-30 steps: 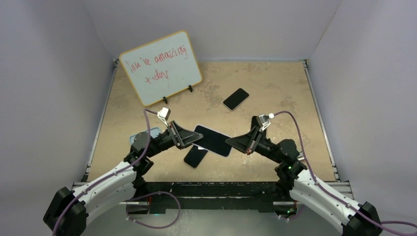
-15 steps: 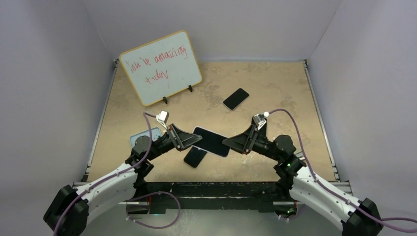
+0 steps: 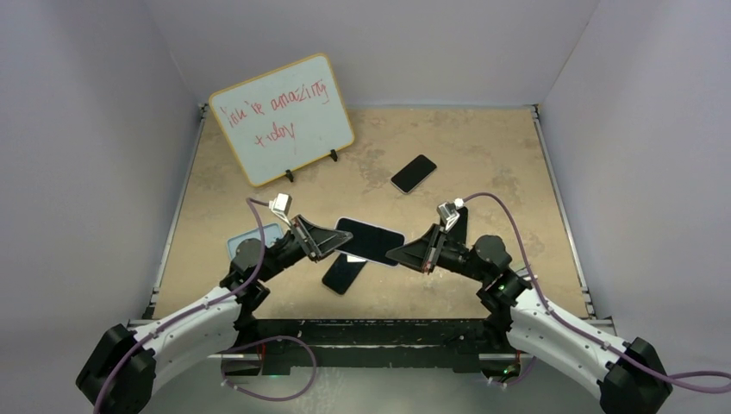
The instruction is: Put the phone into the phone case
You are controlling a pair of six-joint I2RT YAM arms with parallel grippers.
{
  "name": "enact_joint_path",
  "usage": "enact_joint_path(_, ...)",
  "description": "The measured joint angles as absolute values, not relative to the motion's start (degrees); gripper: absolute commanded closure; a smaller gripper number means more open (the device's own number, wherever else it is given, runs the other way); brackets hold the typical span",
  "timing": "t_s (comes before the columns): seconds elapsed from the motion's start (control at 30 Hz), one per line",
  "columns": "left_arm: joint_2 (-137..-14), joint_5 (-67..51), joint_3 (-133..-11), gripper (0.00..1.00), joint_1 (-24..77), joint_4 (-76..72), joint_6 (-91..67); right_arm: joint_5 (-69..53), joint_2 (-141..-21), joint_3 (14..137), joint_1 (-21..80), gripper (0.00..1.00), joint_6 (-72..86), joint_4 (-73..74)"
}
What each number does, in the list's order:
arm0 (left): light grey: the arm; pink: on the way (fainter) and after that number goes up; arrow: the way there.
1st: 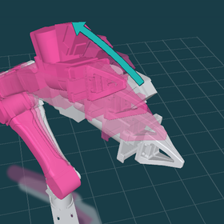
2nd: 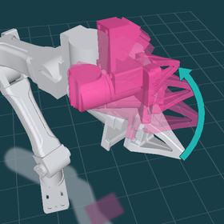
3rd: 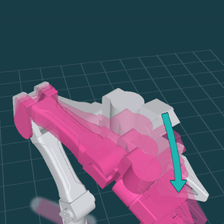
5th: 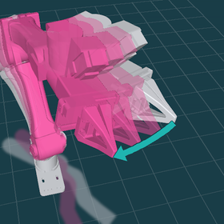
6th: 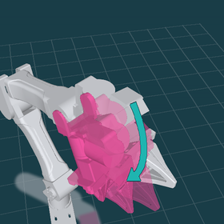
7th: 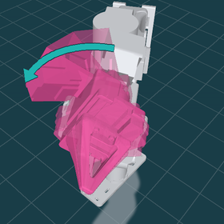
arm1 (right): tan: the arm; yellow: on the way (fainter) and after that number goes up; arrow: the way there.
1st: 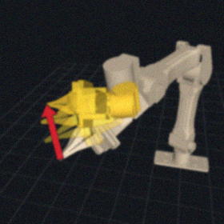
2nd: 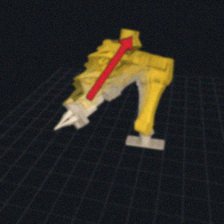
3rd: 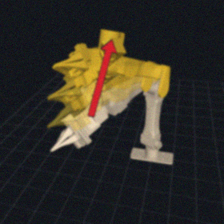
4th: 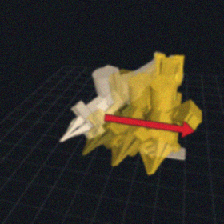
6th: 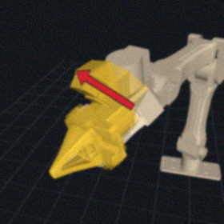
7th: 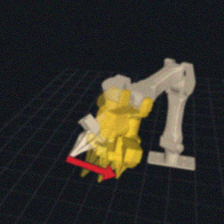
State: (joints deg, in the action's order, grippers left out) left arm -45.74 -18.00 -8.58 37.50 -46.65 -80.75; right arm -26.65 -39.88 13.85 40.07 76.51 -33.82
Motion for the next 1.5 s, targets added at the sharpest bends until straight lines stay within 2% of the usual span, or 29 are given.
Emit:
enact_joint_path(0.23,-43.9,-18.0,-17.6,1.00,37.5,-30.8,-70.3,-24.6,-39.3,12.9,40.0,1.00,79.1,-34.2)
enact_joint_path(0.27,-43.8,-18.2,-18.4,1.00,37.5,-29.6,-69.1,-24.4,-39.3,12.9,40.0,0.91,79.4,-34.5)
enact_joint_path(0.33,-43.7,-18.5,-19.3,1.00,37.5,-28.1,-67.6,-24.1,-39.2,12.8,40.0,0.64,79.4,-35.0)
enact_joint_path(0.43,-43.7,-20.7,-19.8,1.00,37.5,-28.1,-65.0,-23.6,-39.0,12.8,40.1,0.36,78.3,-33.1)
enact_joint_path(0.5,-44.4,-22.7,-19.9,1.00,37.5,-27.5,-62.7,-23.4,-37.6,13.1,40.1,0.25,76.0,-30.2)
enact_joint_path(0.7,-47.5,-32.0,-23.1,1.00,37.1,-24.9,-59.3,-22.8,-29.8,18.6,40.1,0.08,64.9,-15.9)
enact_joint_path(0.87,-50.3,-40.9,-26.6,1.00,37.3,-20.8,-54.6,-23.5,-31.2,25.3,40.1,0.11,54.0,-10.9)
enact_joint_path(1.0,-52.2,-45.3,-27.5,1.00,37.3,-17.5,-51.6,-25.6,-37.7,29.9,40.1,0.23,46.6,-8.4)
enact_joint_path(1.13,-54.7,-48.4,-28.1,1.00,37.3,-16.2,-50.0,-31.3,-44.5,30.8,40.1,0.28,44.1,-9.9)
enact_joint_path(1.37,-57.4,-49.2,-28.6,1.00,37.3,-15.3,-48.3,-39.7,-52.1,26.5,40.1,0.51,45.4,-19.4)
enact_joint_path(1.47,-57.5,-49.2,-28.6,1.00,37.3,-15.4,-48.3,-42.0,-53.8,24.3,40.1,0.68,47.2,-23.9)
enact_joint_path(1.5,-57.5,-49.2,-28.6,1.00,37.3,-15.5,-48.3,-42.7,-54.5,23.8,40.1,0.78,47.8,-25.3)
